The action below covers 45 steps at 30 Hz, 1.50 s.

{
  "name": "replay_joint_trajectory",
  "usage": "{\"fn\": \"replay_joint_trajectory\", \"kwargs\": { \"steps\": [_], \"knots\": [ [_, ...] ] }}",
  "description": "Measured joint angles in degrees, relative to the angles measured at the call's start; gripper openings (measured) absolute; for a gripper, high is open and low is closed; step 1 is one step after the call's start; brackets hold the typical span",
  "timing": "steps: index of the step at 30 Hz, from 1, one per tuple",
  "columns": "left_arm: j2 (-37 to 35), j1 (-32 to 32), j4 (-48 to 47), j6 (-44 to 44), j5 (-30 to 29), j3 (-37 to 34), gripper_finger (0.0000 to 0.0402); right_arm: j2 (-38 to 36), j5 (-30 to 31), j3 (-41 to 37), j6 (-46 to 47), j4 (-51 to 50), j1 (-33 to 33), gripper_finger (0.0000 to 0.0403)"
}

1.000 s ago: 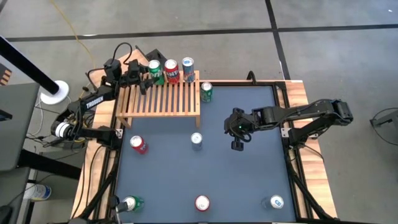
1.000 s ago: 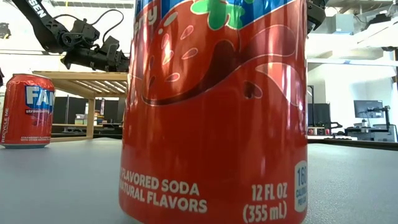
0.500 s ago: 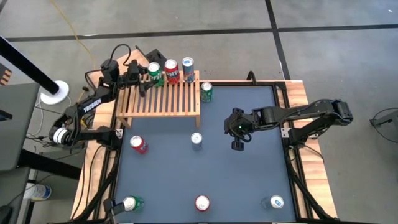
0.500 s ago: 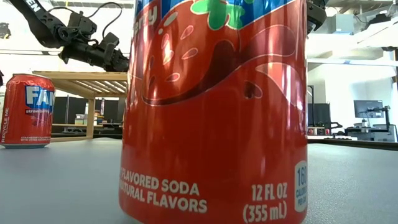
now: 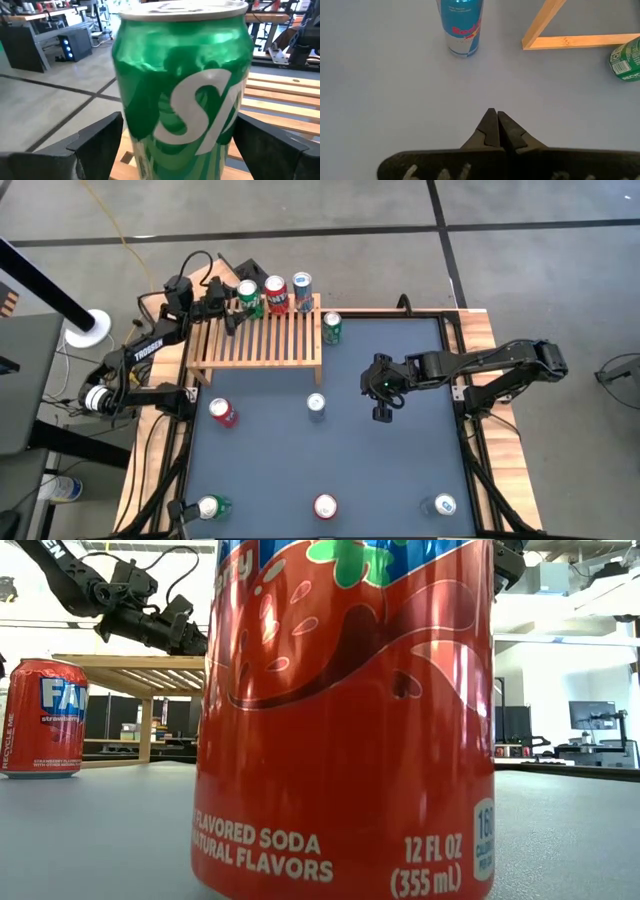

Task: Place canned beverage on shelf
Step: Put the middle right green soda can on the shelf

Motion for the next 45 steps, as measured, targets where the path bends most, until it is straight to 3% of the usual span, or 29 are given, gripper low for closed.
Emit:
{"fn": "replay_joint_trajectory", "kwargs": {
  "steps": [14, 45],
  "knots": [
    [0.0, -0.6, -0.1, 2.8, -3.5, 0.0, 0.0363, 0.0, 0.0, 0.0, 0.0, 0.0, 0.0, 0.0000],
    [-0.1, -0.6, -0.1, 3.1, -5.0, 0.0, 0.0363, 0.0, 0.0, 0.0, 0.0, 0.0, 0.0, 0.0000]
  ]
}}
